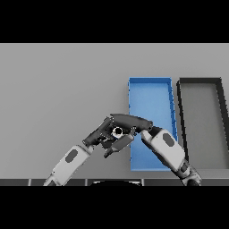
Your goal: Pick up the blue pipe and place it into the blue bin.
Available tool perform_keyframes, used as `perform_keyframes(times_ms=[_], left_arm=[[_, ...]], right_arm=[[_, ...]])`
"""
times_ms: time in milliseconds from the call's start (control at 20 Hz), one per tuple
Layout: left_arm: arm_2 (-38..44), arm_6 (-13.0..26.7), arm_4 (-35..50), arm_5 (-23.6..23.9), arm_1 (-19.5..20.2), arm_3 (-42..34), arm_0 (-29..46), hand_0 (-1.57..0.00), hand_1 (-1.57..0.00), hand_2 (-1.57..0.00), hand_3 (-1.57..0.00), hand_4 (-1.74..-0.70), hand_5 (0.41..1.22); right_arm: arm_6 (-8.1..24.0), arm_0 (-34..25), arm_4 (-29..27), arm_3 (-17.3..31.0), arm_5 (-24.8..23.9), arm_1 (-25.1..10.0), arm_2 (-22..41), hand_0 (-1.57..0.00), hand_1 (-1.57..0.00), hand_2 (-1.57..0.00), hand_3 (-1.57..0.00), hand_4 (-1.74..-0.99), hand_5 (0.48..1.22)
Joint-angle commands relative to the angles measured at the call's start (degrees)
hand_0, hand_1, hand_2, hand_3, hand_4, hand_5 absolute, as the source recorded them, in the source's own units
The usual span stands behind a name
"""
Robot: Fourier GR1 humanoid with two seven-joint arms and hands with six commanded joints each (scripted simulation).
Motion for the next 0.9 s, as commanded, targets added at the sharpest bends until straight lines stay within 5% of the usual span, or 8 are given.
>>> perform_keyframes(times_ms=[0, 200, 400, 450, 500, 600, 750, 850], left_arm=[[0.5, -1.8, 0.3, -0.2, -0.4, 0.7, 0.5, -1.57, -1.56, -1.57, -1.42, -1.71, 1.221], [1.2, -1.0, -1.2, -0.4, -1.1, 0.5, 0.3, -1.57, -1.57, -1.57, -1.51, -1.73, 1.221], [1.8, -0.2, -0.5, -2.1, -1.3, 0.2, 0.0, -1.57, -1.57, -1.57, -1.55, -1.73, 1.221], [1.8, -0.6, -0.4, -2.4, -1.0, 0.0, 0.3, -1.57, -1.57, -1.57, -1.44, -1.72, 1.221], [1.7, -1.6, -0.9, -2.2, -0.7, -0.5, 0.3, -1.57, -1.51, -1.46, -1.47, -1.66, 1.221], [1.7, -2.0, -3.1, -3.1, 0.5, -0.6, 0.1, -1.05, -0.99, -0.95, -0.96, -1.43, 1.221], [1.6, -2.3, -6.6, -5.5, -0.2, 0.6, 0.0, -0.53, -0.51, -0.49, -0.49, -1.14, 1.221], [2.2, -3.9, -10.3, -5.0, -0.5, 1.8, -0.8, -0.34, -0.32, -0.31, -0.31, -1.00, 1.063]], right_arm=[[-1.0, -0.1, 1.3, 0.8, -0.2, 0.7, 0.4, -1.28, -1.29, -1.29, -1.22, -1.457, 0.848], [-4.7, -0.7, 3.6, 0.3, 1.0, -1.5, 1.4, -1.45, -1.45, -1.46, -1.43, -1.436, 1.068], [-6.0, 0.0, 1.0, -0.6, 0.0, -2.0, 2.3, -1.52, -1.52, -1.52, -1.51, -1.470, 1.158], [-6.1, 0.4, 0.8, -0.9, -0.7, -1.8, 2.8, -1.53, -1.53, -1.53, -1.52, -1.475, 1.171], [-6.0, 0.0, 0.1, -1.4, -1.5, -2.3, 2.5, -1.54, -1.54, -1.54, -1.53, -1.478, 1.181], [-7.4, -0.2, 0.0, -1.5, -2.7, -3.4, 2.9, -1.55, -1.55, -1.55, -1.55, -1.483, 1.195], [-5.4, -0.1, 0.5, -2.5, -4.1, -4.1, 4.2, -1.56, -1.56, -1.56, -1.56, -1.486, 1.208], [-4.3, -1.3, 1.0, -1.8, -5.8, -3.3, 4.5, -1.56, -1.56, -1.56, -1.56, -1.488, 1.213]])
